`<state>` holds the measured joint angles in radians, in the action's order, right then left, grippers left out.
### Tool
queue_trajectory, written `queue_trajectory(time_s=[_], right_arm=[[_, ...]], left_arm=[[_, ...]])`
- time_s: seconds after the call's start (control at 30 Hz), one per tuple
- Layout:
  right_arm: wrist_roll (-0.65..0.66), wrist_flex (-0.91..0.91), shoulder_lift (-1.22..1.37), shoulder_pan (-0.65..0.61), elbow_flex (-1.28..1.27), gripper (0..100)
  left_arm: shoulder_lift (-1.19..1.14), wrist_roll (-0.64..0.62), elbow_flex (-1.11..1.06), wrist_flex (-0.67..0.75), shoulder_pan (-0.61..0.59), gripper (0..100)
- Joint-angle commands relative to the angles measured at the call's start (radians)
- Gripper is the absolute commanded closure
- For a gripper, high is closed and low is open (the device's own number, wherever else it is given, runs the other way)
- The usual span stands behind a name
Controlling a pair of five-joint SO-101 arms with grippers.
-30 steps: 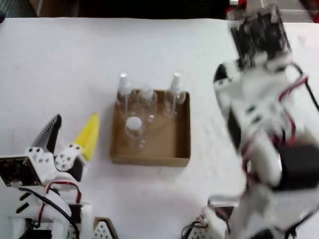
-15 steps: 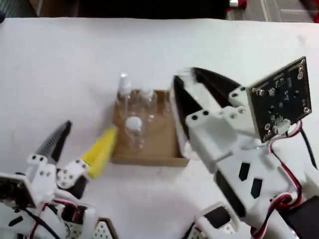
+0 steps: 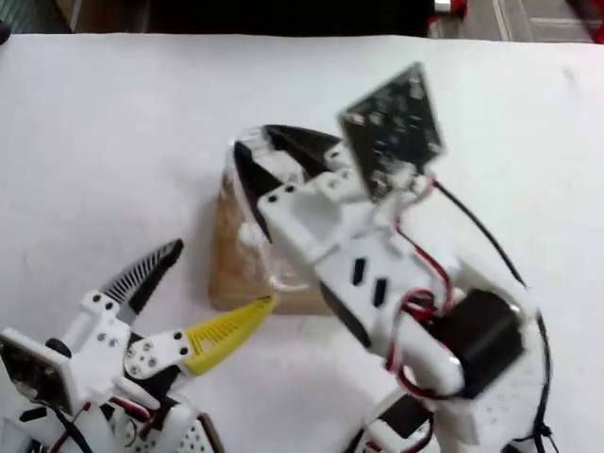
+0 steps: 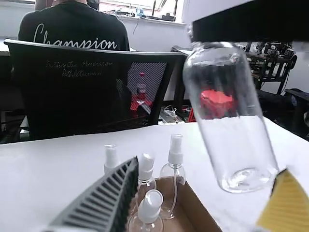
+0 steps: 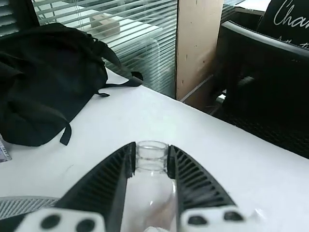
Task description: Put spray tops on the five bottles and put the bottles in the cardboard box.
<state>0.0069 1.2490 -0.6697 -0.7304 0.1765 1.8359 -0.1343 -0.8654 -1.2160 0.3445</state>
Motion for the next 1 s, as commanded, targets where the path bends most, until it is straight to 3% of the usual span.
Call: queue_trajectory(time_s=[0.0, 0.4, 0.57, 0.83, 0.97], right_arm=[[-0.003, -0.053, -0.044, -0.07, -0.041, 98.1], [0.0, 0.053, -0.16, -0.189, -0.084, 98.1], [0.037, 0.087, -0.168, -0.185, -0.08, 98.2], [0.063, 0.09, -0.166, -0.182, -0.083, 98.2], [0.063, 0.087, -0.162, -0.116, -0.083, 98.2]], left_arm=[[-0.007, 0.026, 0.003, 0.005, 0.015, 60], [-0.007, 0.029, -0.157, 0.146, -0.01, 60], [-0.007, 0.028, -0.178, 0.17, -0.097, 60], [-0.007, 0.029, -0.18, 0.167, -0.107, 60], [-0.007, 0.029, -0.183, 0.166, -0.107, 60]])
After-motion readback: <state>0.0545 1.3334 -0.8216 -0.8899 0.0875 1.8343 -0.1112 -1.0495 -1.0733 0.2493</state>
